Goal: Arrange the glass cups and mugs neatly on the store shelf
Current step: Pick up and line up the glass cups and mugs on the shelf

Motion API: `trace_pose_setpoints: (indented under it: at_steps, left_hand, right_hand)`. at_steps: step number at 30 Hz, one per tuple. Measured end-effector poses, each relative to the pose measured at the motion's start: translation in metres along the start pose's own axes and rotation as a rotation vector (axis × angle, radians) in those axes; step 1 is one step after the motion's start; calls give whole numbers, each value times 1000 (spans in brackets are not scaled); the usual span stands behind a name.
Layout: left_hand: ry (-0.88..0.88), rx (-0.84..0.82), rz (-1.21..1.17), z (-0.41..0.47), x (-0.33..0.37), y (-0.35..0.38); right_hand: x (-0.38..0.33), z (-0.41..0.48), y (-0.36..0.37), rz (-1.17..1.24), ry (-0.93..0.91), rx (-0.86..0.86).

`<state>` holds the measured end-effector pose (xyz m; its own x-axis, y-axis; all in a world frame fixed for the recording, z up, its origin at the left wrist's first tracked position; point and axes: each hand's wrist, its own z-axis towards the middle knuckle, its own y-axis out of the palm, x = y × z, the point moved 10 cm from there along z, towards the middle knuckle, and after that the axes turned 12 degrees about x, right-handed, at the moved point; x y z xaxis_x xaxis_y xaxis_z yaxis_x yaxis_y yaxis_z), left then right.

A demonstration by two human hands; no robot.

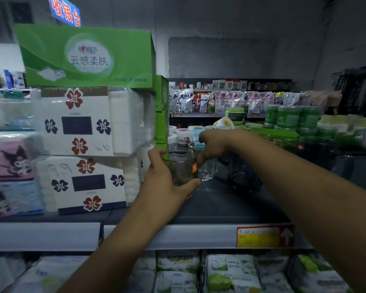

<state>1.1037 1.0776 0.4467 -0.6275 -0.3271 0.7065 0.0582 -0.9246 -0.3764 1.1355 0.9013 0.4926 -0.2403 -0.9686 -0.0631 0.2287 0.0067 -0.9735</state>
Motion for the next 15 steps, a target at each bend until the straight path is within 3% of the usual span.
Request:
trace_pose_setpoints:
  at_steps: [5,15]
  left_hand:
    - [-16,63,-105,-2,-6,-6]
    - [58,130,-382,-6,14,-28]
  right_hand:
    - [-1,-13,-21,162,-1,111]
    - [15,-114,-114,732,23,600]
